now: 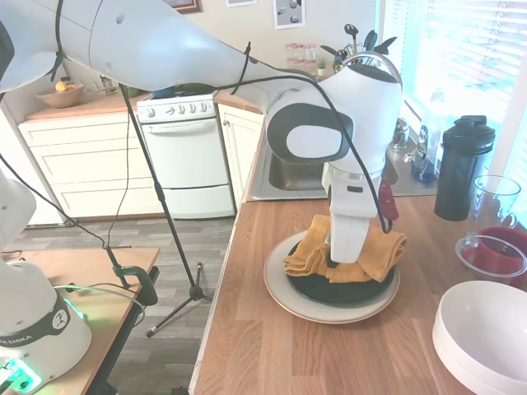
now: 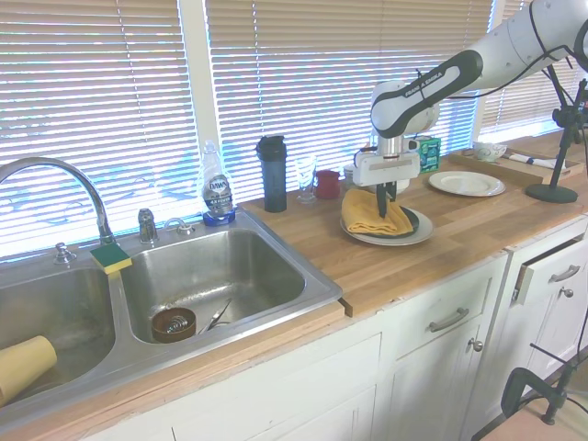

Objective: Wipe the blue plate in counterclockwise motion

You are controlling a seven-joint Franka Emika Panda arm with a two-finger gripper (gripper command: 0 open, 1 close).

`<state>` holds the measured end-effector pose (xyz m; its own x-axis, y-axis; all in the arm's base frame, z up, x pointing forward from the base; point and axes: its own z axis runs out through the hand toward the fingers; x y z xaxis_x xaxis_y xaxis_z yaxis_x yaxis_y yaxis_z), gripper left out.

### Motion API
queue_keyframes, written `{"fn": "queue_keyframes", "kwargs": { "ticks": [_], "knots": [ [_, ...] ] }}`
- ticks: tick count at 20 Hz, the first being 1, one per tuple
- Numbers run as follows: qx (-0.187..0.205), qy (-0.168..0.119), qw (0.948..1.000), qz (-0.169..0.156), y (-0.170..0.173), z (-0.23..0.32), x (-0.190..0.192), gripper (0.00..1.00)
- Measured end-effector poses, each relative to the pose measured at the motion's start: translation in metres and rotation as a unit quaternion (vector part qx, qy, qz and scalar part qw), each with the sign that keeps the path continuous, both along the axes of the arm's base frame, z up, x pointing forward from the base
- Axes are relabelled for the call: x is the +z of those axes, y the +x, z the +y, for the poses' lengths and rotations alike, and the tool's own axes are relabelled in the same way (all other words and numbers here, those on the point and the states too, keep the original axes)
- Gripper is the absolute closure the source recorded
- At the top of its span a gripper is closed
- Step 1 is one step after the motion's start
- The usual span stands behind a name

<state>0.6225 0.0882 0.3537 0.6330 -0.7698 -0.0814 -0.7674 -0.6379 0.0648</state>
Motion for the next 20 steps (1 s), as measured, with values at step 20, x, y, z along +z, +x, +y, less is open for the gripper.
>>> {"fn": "queue_keyframes", "kwargs": {
  "ticks": [20],
  "knots": [
    [-0.003, -0.019, 0.9996, -0.020, -0.070, -0.021, -0.006, 1.00]
  ]
}}
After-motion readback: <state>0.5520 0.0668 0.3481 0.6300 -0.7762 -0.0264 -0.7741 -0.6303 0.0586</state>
